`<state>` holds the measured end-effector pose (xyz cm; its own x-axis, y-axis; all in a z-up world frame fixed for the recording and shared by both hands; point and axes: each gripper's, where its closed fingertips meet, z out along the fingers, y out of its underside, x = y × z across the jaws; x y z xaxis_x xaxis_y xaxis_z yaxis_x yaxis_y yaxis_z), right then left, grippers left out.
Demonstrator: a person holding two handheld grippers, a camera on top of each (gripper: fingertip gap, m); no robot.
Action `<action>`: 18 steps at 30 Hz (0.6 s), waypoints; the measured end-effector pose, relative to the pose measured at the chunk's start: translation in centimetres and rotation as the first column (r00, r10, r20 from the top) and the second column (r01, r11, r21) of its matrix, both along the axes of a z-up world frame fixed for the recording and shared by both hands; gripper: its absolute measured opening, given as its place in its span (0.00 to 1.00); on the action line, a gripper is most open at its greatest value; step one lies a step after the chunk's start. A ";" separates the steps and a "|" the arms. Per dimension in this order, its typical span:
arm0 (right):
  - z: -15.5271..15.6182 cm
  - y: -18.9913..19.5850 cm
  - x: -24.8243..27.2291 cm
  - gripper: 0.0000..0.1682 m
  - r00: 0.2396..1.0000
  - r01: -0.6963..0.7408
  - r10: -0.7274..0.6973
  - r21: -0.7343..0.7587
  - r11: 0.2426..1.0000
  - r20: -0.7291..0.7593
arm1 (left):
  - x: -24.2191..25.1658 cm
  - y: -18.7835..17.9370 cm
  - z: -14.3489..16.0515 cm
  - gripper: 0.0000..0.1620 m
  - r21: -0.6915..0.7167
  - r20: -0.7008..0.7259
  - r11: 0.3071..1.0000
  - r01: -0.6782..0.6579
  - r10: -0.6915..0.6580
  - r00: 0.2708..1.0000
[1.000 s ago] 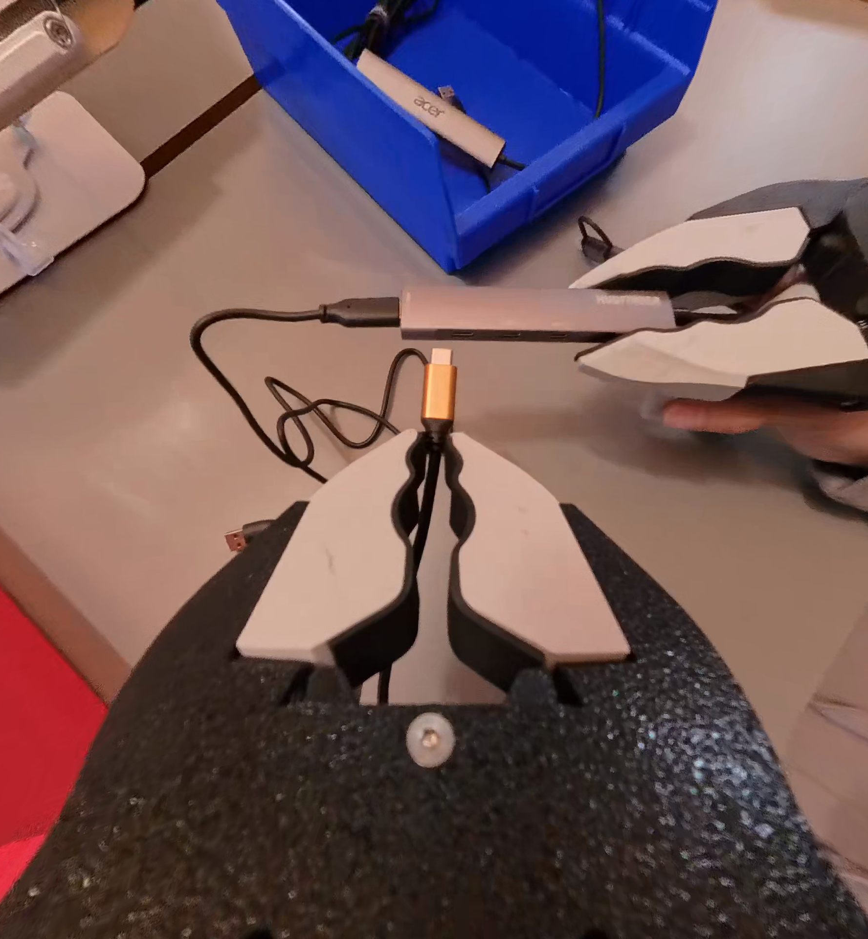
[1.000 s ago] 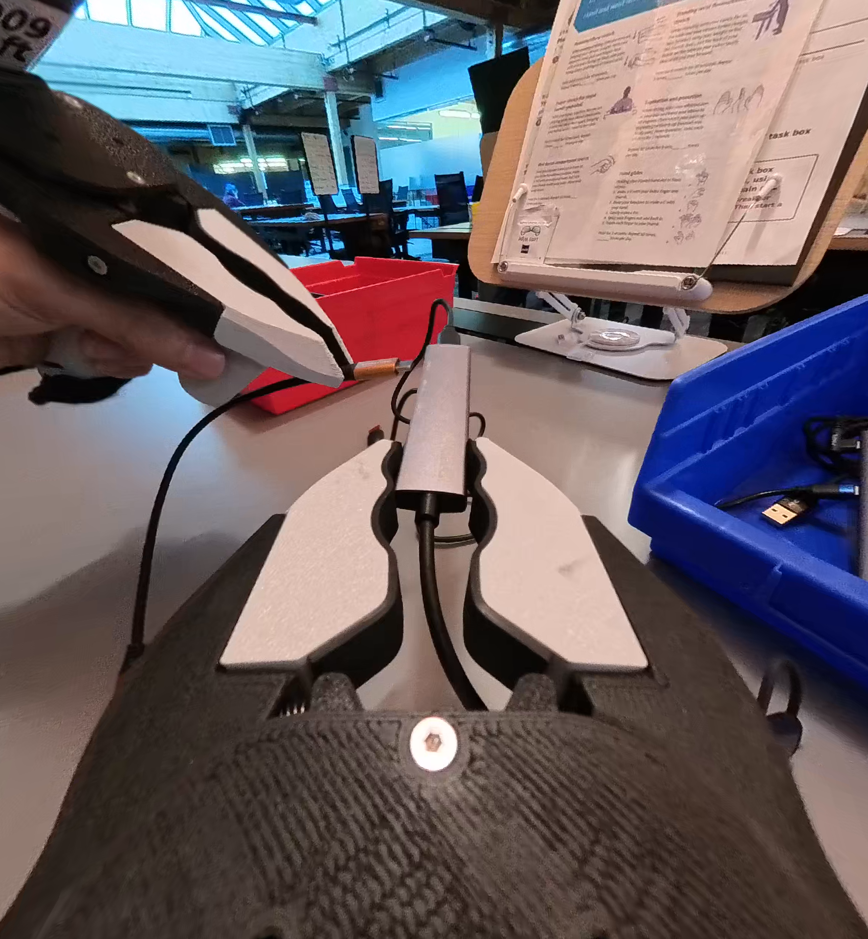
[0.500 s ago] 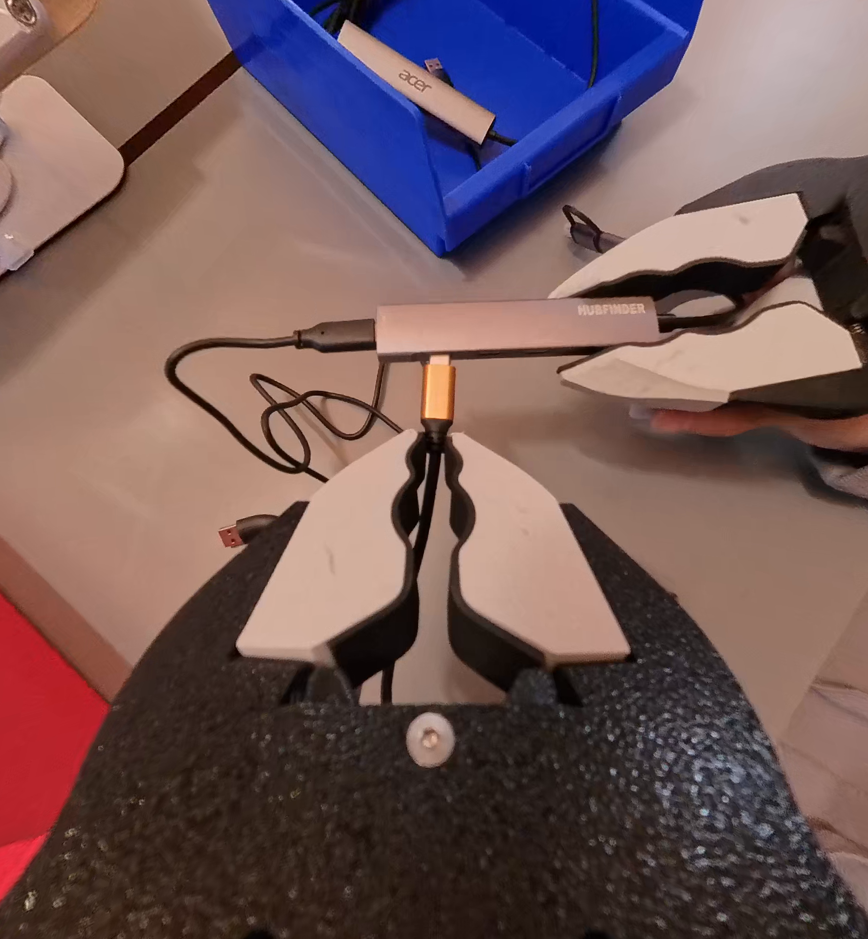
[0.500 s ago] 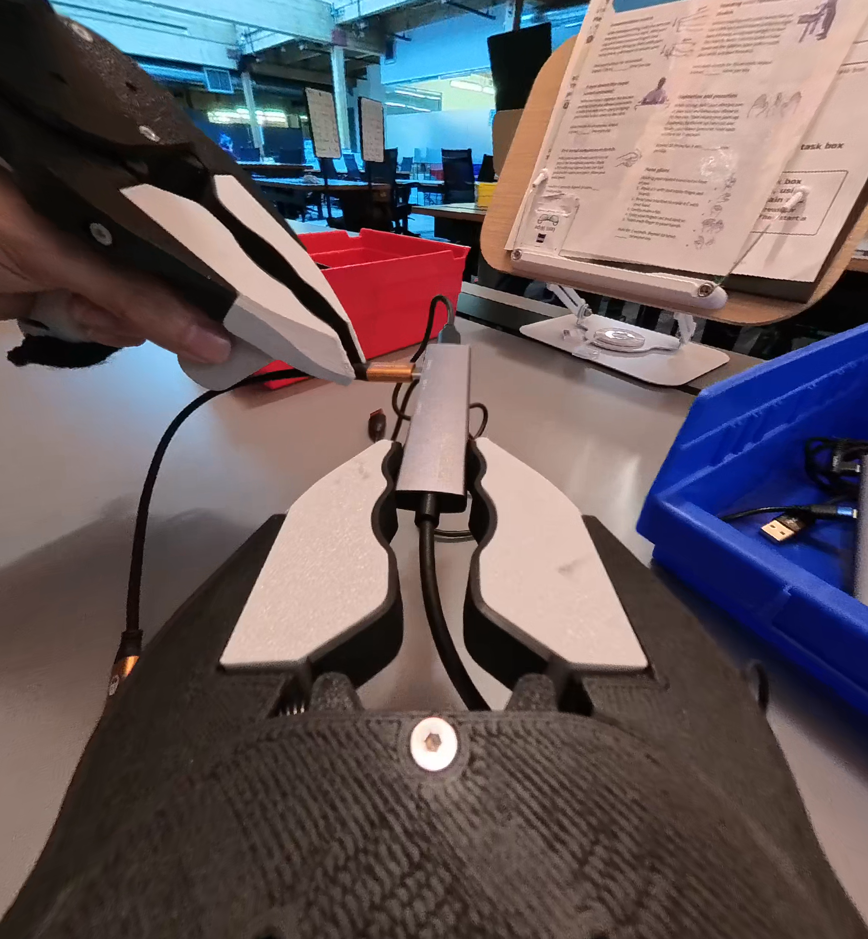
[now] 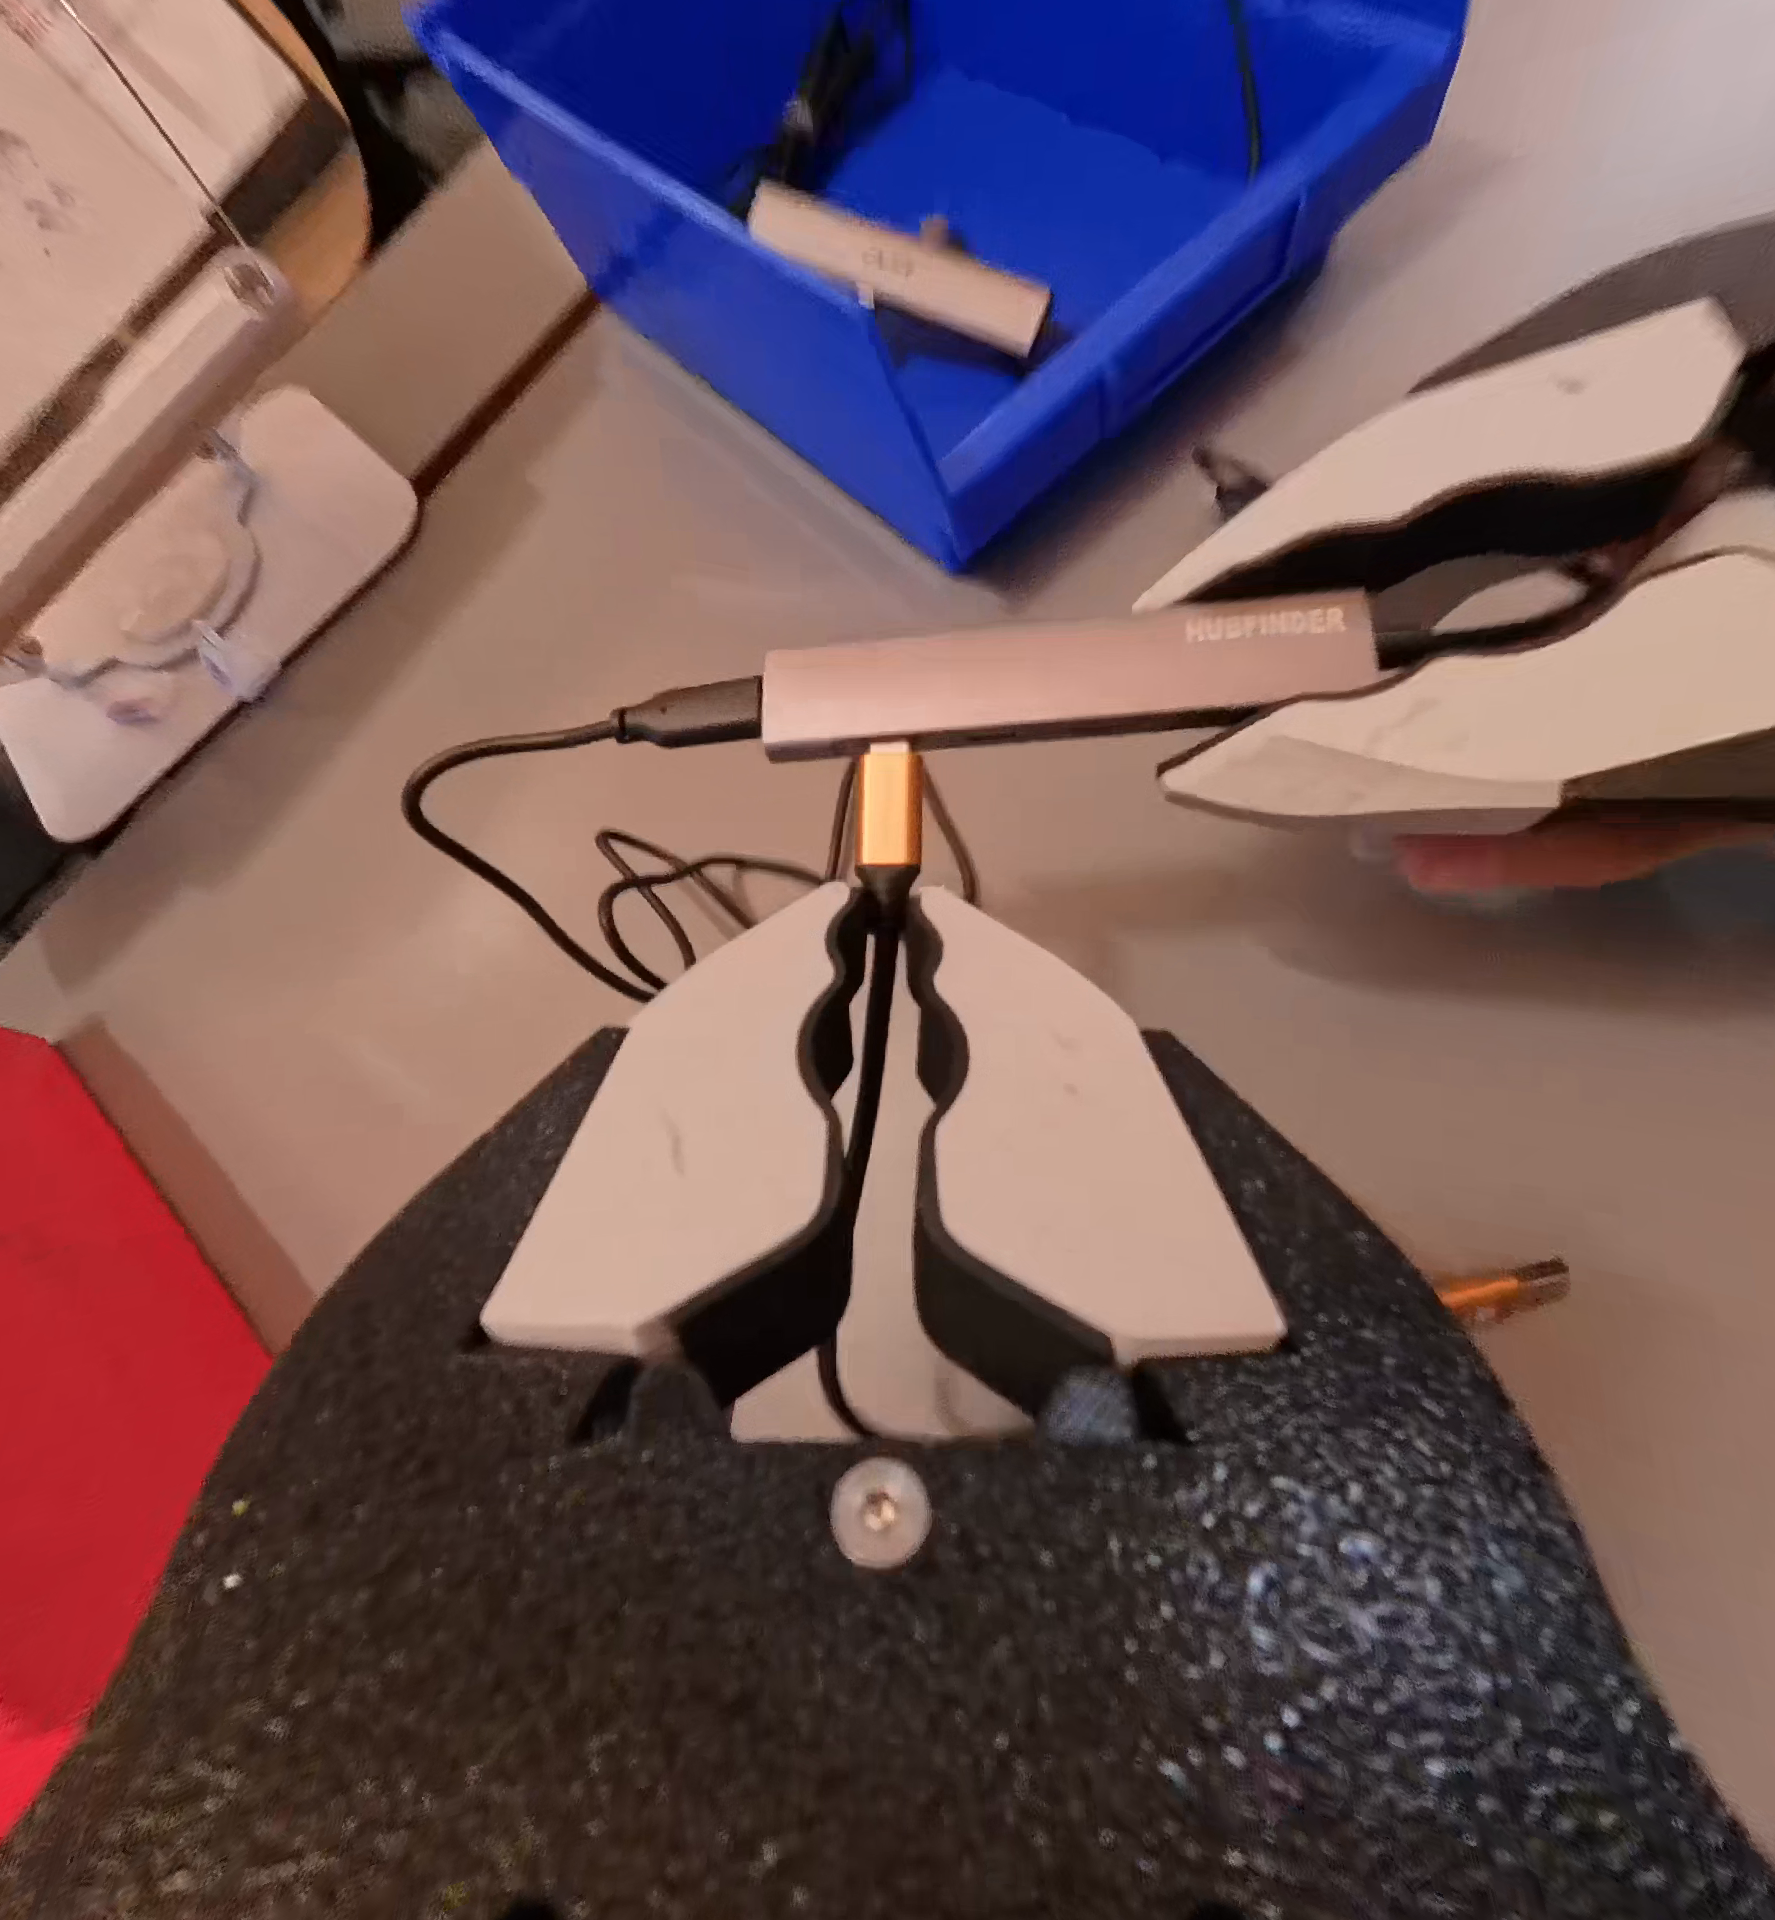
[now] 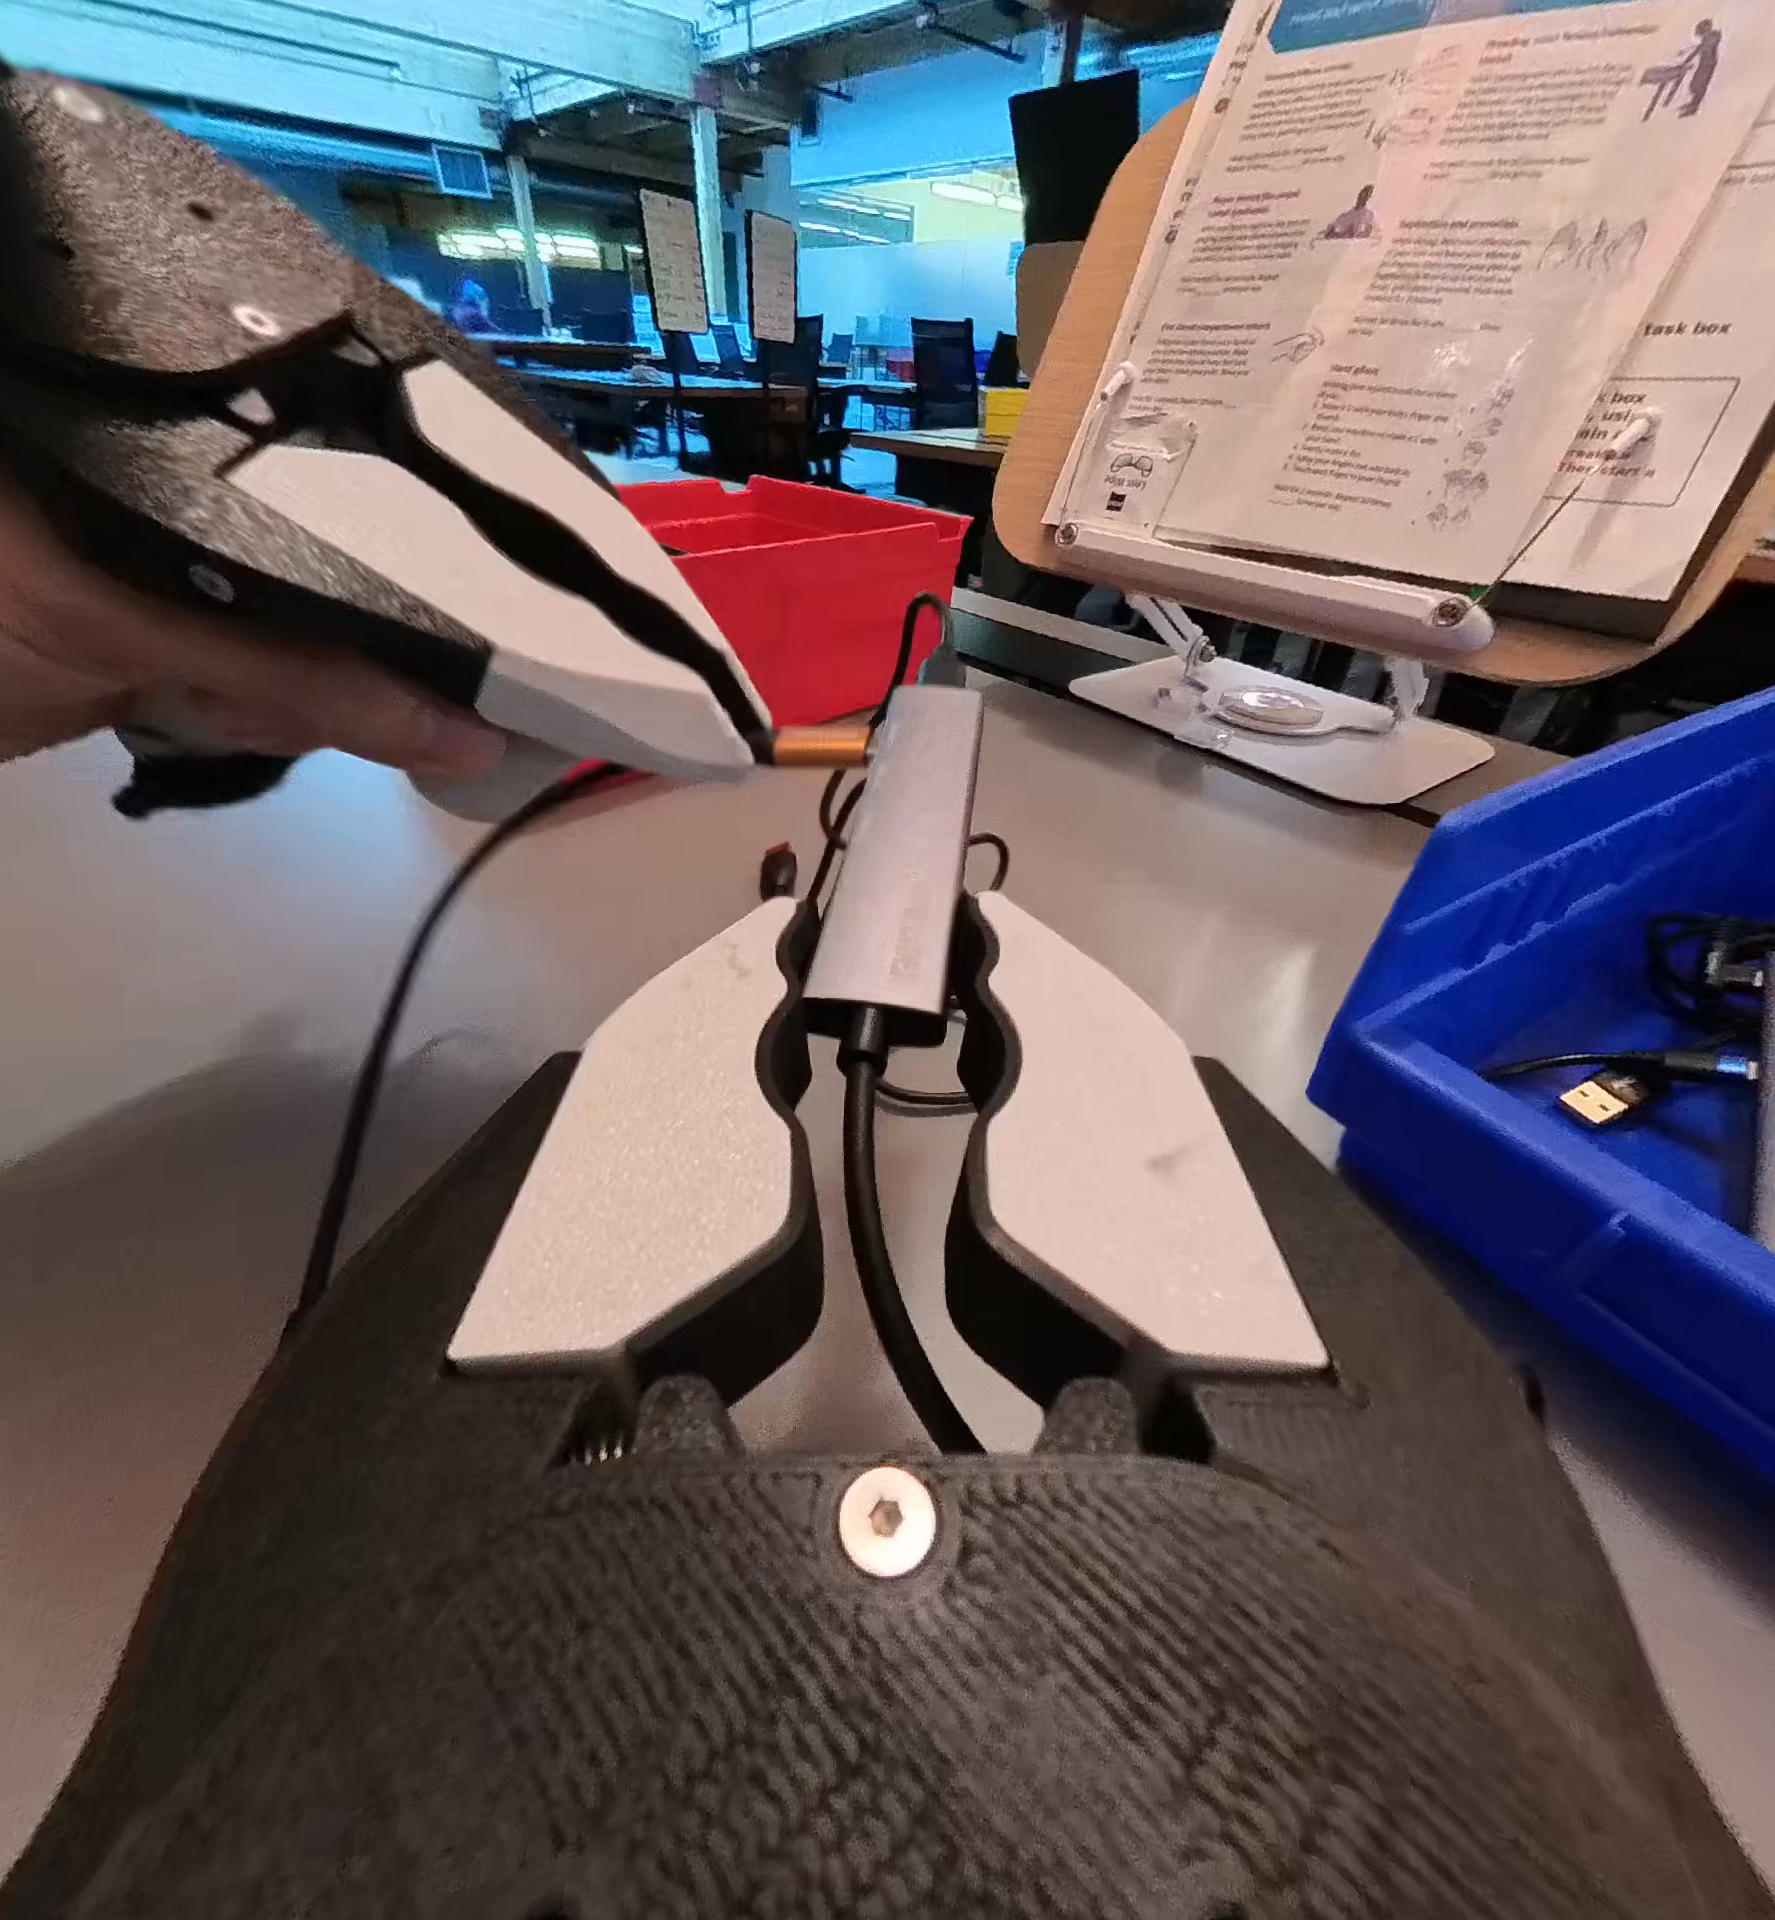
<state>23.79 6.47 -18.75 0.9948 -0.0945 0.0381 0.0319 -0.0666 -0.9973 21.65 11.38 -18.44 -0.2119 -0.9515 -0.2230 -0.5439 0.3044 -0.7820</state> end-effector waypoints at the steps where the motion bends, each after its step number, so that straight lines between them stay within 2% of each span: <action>1: 0.0 0.0 0.0 0.15 1.000 -0.008 0.008 0.000 1.000 -0.009 | 0.0 -0.1 0.7 0.04 -0.037 0.057 0.999 0.003 -0.001 0.998; 3: 0.0 0.0 -0.1 0.15 1.000 -0.016 0.016 0.005 1.000 -0.017 | 0.1 -0.3 1.8 0.04 -0.079 0.162 0.996 0.028 -0.015 0.987; 5: 0.6 -0.1 0.1 0.15 0.996 -0.007 0.012 0.061 0.998 -0.086 | 0.2 -0.5 1.9 0.04 -0.042 0.219 0.998 0.048 -0.038 0.975; 9: 1.0 -0.2 0.2 0.15 0.997 0.016 -0.008 0.094 0.995 -0.080 | 0.7 -0.7 2.4 0.07 -0.006 0.334 0.999 0.044 -0.039 0.942; 11: 1.0 -0.2 0.0 0.15 0.997 -0.003 0.010 0.091 0.996 -0.081 | 0.9 -0.7 2.2 0.09 -0.016 0.350 0.999 0.039 -0.031 0.936; 18: 0.9 0.1 -0.4 0.15 0.996 -0.031 0.038 0.085 0.996 -0.082 | 1.1 -0.6 1.8 0.07 -0.015 0.362 1.000 0.014 -0.007 0.932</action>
<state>23.35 6.56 -17.86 0.9969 -0.0593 -0.0519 -0.0510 0.0167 -0.9986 22.75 10.81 -16.68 -0.1297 -0.9539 -0.2705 -0.2200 0.2937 -0.9302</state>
